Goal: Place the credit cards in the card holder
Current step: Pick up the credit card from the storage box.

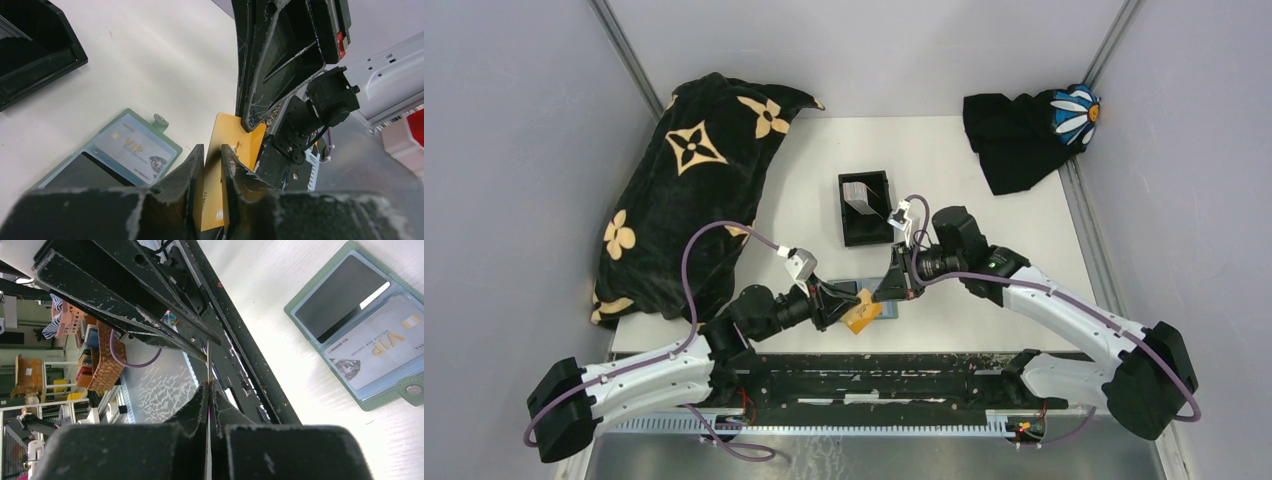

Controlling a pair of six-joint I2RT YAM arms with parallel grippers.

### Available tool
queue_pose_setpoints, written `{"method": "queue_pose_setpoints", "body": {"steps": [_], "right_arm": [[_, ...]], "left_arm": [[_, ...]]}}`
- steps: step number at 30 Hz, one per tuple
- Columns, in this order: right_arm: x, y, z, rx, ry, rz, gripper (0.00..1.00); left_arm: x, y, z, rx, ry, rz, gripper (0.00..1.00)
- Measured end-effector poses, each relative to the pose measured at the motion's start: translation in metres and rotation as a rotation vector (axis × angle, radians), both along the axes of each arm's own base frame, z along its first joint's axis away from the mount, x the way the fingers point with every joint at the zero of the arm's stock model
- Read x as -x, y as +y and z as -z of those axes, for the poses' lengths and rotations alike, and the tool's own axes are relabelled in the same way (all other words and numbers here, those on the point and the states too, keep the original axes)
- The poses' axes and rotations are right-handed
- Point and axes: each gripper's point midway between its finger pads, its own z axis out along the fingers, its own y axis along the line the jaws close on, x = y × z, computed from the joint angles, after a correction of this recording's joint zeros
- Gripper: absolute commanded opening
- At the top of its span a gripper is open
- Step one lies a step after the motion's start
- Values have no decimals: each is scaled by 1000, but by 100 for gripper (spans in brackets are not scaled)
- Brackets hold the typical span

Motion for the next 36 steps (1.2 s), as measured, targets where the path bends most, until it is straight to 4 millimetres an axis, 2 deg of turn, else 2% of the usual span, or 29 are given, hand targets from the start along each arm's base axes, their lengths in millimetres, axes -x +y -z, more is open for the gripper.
{"method": "queue_pose_setpoints", "body": {"steps": [4, 10, 12, 16, 23, 30, 33, 36], "right_arm": [[-3, 1, 6, 12, 15, 5, 1], [-3, 4, 11, 15, 41, -8, 1], [-4, 6, 10, 7, 40, -14, 1], [-7, 11, 6, -9, 34, -20, 1], [-9, 12, 12, 0, 53, -23, 1], [-14, 10, 15, 1, 65, -13, 3], [-16, 11, 14, 5, 58, -10, 21], [-23, 10, 14, 27, 25, 12, 30]], "left_arm": [[1, -1, 5, -11, 11, 27, 21], [2, -2, 11, -23, 28, 62, 52], [3, -2, 10, -17, 34, 74, 55], [3, 0, 8, 1, 56, 92, 43], [5, 0, 13, 26, 89, 126, 4], [4, 0, 11, 43, 89, 140, 3], [3, 0, 10, 47, 84, 134, 3], [-4, 2, 9, 52, 78, 97, 3]]}}
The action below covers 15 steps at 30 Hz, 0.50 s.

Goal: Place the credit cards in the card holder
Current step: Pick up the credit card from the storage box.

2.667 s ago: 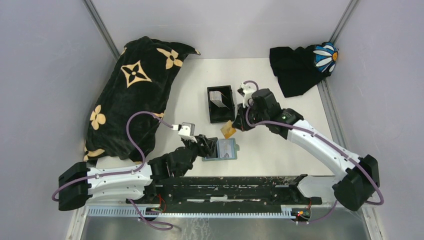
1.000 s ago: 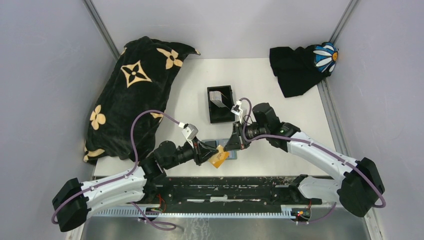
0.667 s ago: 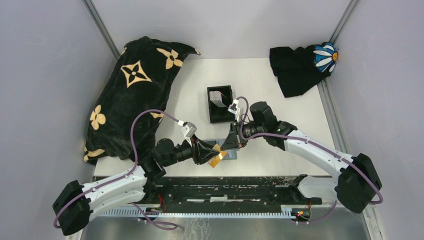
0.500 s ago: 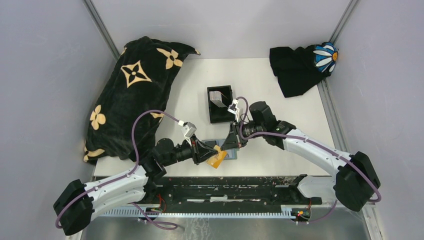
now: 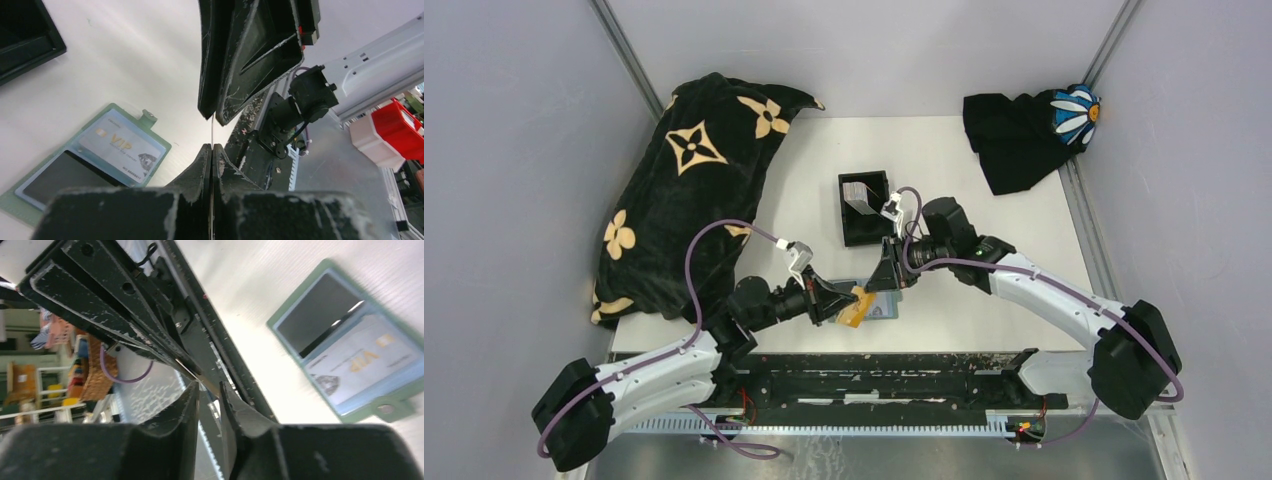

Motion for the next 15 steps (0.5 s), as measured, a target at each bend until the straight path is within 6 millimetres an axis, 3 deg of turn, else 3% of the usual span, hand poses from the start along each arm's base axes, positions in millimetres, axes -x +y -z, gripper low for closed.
{"method": "queue_pose_setpoints", "body": {"steps": [15], "right_arm": [[-53, -9, 15, 92, -171, 239, 37]], "left_arm": [[-50, 15, 21, 99, 189, -329, 3]]}}
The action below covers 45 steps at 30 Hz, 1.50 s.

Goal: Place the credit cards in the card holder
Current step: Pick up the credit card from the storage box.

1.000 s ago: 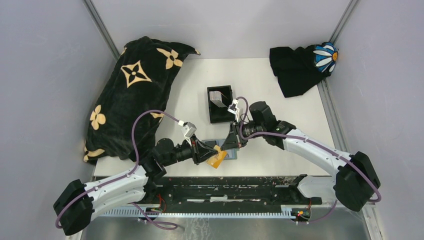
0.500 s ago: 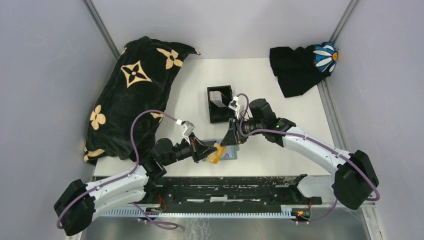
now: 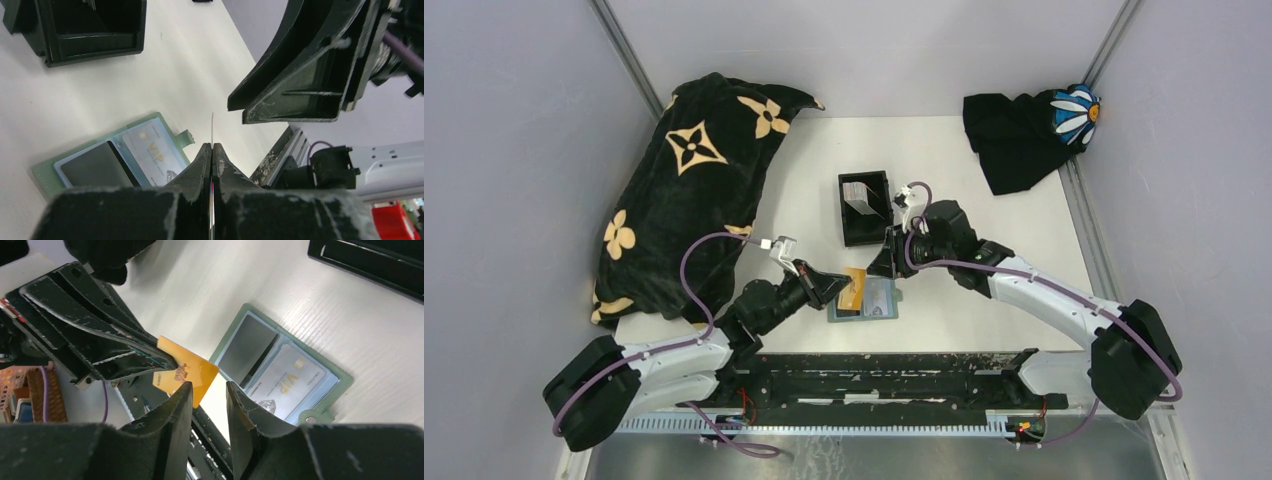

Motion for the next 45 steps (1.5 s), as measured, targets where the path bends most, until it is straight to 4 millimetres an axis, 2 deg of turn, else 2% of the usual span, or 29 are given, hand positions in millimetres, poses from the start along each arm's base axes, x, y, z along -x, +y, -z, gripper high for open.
{"method": "queue_pose_setpoints", "body": {"steps": [8, 13, 24, 29, 38, 45], "right_arm": [[-13, 6, 33, -4, 37, 58, 38], [-14, 10, 45, -27, 68, 76, 38], [-12, 13, 40, -101, 68, 89, 38], [-10, 15, 39, -127, 76, 89, 39], [-9, 28, 22, -231, 91, 54, 40], [-6, 33, 31, -252, 138, 45, 40]], "left_arm": [[-11, 5, -10, 136, 65, -90, 3], [-15, 6, -11, 173, 91, -118, 3], [-20, 18, 4, 192, 144, -195, 3], [-22, 21, 3, 200, 144, -216, 3], [-24, 22, 4, 212, 150, -230, 3], [-25, 20, 4, 236, 166, -230, 3]]}}
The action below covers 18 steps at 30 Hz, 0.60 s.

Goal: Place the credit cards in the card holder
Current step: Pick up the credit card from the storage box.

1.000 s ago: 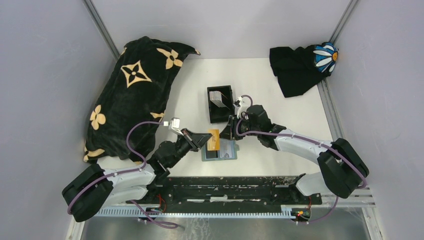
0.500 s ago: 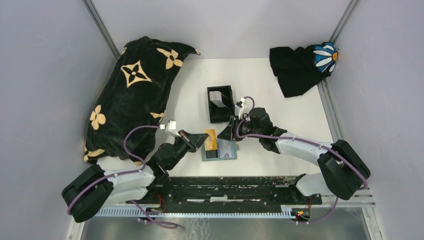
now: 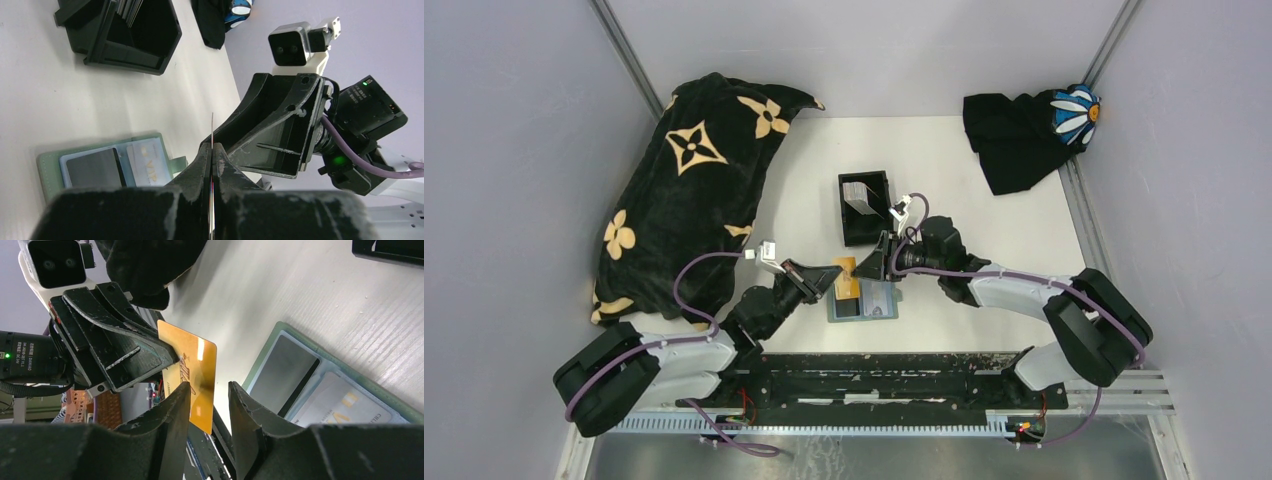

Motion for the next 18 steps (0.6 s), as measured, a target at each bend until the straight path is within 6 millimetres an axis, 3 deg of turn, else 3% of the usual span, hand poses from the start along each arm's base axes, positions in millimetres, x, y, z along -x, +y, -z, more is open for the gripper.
{"method": "queue_pose_setpoints", "body": {"steps": [13, 15, 18], "right_arm": [[3, 7, -1, -57, 29, -28, 37], [4, 9, 2, -68, 47, -33, 34], [6, 10, 5, -86, 64, -35, 21]], "left_arm": [[-2, -3, 1, 23, 8, 0, 3], [-3, -4, 0, 32, 7, 0, 3], [-3, -4, 0, 37, 9, 0, 3]]}}
